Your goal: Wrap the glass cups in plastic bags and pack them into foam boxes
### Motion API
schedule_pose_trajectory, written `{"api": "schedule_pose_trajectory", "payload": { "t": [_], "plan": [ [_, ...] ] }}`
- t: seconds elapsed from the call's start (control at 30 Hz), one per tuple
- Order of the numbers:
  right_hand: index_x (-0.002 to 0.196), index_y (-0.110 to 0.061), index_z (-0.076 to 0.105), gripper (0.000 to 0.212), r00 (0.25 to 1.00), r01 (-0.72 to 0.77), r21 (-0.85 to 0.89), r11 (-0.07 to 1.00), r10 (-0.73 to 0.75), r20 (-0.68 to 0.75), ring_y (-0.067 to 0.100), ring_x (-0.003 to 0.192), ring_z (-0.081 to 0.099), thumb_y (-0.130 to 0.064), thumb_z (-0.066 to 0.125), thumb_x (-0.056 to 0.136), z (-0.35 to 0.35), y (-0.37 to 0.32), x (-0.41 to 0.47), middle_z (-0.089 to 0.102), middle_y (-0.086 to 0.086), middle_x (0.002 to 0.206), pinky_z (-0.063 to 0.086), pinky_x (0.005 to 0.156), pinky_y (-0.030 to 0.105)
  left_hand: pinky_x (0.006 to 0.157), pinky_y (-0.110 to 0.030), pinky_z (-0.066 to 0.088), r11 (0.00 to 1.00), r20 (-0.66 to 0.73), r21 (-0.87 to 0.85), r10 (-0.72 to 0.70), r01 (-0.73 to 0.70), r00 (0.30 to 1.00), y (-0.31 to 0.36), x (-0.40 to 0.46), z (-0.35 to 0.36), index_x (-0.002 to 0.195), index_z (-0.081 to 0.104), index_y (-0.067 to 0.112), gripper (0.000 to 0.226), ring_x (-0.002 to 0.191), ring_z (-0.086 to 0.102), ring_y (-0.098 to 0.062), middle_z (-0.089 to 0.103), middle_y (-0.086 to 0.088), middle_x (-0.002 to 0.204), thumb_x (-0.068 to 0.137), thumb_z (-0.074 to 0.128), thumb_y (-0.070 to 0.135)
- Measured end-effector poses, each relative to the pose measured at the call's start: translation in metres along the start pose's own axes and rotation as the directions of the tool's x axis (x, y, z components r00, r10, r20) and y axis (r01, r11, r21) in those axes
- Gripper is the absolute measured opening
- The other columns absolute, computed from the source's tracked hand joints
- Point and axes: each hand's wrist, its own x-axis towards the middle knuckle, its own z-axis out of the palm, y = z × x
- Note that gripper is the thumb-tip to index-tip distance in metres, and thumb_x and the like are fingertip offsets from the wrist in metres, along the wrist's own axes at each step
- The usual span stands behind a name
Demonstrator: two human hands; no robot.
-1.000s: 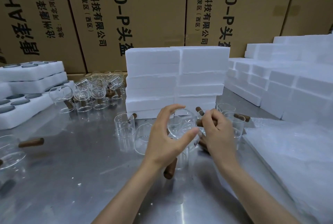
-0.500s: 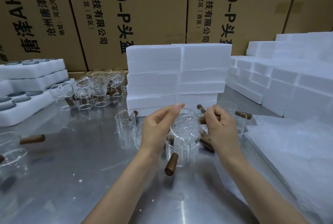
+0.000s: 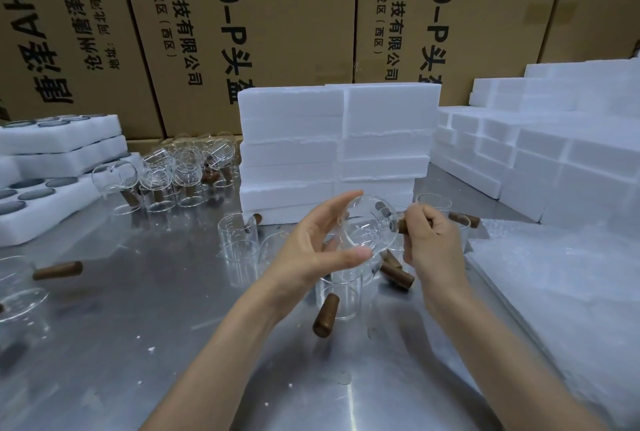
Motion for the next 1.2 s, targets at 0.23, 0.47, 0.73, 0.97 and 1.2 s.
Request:
{"api": "schedule_pose_trajectory", "payload": {
  "t": [0.23,0.47,0.73,0.97,1.2],
  "plan": [
    [0.063,-0.007,0.049,0.029,0.995,0.095,-0.098,0.991,-0.098,-0.026,0.001,0.033,0.033,-0.013,0.046,0.091,0.004,0.004,-0.002,0.057,-0.017,0.047,0.029,0.032,0.011,0.099,-0.028,0.047,0.976,-0.184,0.21,0.099,-0.059,0.978,-0.005,0.002,0.015,0.107,0.053,0.051,0.064,0.117,0.052,0.004,0.055,0.03,0.119,0.056,0.087,0.034],
    [0.055,-0.021,0.044,0.037,0.962,0.274,-0.174,0.946,-0.269,0.053,0.001,0.047,0.042,-0.019,0.05,0.092,0.008,0.007,-0.009,0.051,-0.012,0.049,0.035,0.047,0.017,0.087,-0.03,0.052,0.968,-0.411,0.232,0.19,-0.099,0.892,-0.006,0.0,0.031,0.093,0.048,0.049,0.054,0.101,0.059,-0.001,0.056,0.028,0.104,0.05,0.08,0.052],
    [0.074,-0.02,0.055,0.023,0.834,0.549,-0.406,0.731,-0.509,0.213,0.002,0.064,0.051,-0.031,0.049,0.093,0.004,0.006,-0.004,0.053,-0.01,0.068,0.038,0.057,0.015,0.08,-0.032,0.055,0.957,-0.549,0.275,0.239,-0.097,0.801,-0.005,0.001,0.034,0.096,0.055,0.042,0.045,0.095,0.062,0.002,0.062,0.027,0.101,0.059,0.08,0.048],
    [0.063,-0.026,0.039,0.032,0.828,0.554,-0.548,0.627,-0.485,0.282,0.007,0.057,0.049,-0.032,0.043,0.094,0.001,0.006,-0.001,0.054,-0.015,0.059,0.033,0.05,0.02,0.08,-0.033,0.053,0.957,-0.456,0.262,0.234,-0.122,0.859,-0.009,-0.004,0.028,0.112,0.059,0.036,0.053,0.097,0.064,-0.005,0.066,0.017,0.108,0.068,0.065,0.065],
    [0.068,0.002,0.052,0.041,0.965,0.26,-0.209,0.943,-0.251,0.068,0.004,0.041,0.042,-0.024,0.043,0.099,-0.007,-0.005,0.009,0.049,-0.009,0.045,0.034,0.045,0.014,0.082,-0.027,0.052,0.79,-0.25,0.576,0.415,-0.211,0.875,-0.01,-0.006,0.029,0.143,0.031,0.043,0.083,0.099,0.061,-0.002,0.062,0.019,0.118,0.07,0.067,0.058]
  ]
}}
